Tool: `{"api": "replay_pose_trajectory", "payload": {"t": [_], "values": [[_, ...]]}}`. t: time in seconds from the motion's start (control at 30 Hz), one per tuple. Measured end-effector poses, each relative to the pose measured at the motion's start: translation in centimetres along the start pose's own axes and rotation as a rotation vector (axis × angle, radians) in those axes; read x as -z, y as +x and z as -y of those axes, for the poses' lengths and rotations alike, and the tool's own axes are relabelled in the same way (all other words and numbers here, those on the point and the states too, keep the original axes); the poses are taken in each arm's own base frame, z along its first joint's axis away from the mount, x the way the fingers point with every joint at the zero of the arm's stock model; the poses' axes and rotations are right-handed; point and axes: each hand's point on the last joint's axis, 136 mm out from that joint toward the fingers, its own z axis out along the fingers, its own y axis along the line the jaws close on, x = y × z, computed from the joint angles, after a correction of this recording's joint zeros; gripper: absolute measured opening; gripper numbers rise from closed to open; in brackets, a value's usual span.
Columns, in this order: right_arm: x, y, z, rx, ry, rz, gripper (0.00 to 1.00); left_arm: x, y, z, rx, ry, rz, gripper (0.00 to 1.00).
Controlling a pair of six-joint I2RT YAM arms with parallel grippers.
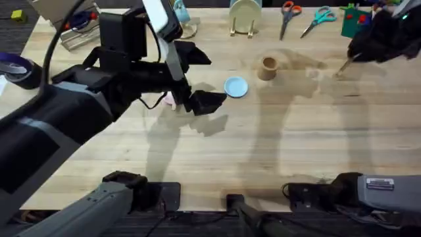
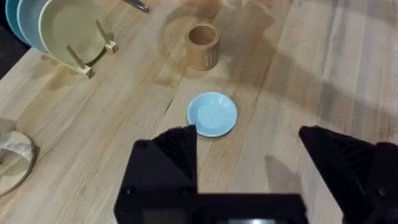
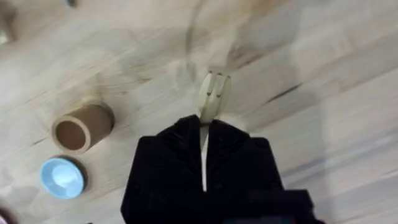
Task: Pick up a utensil and set it on the pink plate, then put the other utensil in the container.
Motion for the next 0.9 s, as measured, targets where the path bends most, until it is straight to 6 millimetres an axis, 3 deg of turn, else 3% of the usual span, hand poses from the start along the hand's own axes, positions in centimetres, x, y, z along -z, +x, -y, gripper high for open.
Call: {"api": "replay_pose_trajectory", "payload": {"t": [0.23, 0.43, 0.9], "values": [[3.0, -2.8, -0.8, 0.195, -0.019, 0.105, 0.029, 0.0, 0.0, 0.0, -0.001, 0.000, 0.000, 0.993], [4.0, -3.8, -1.6, 0.395, -0.043, 0.149, 0.029, 0.0, 0.0, 0.0, 0.000, 0.000, 0.000, 0.994], [6.2, -3.2, -9.0, 0.828, -0.449, 0.281, 0.029, 0.0, 0.0, 0.0, 0.000, 0.000, 0.000, 0.993]]}}
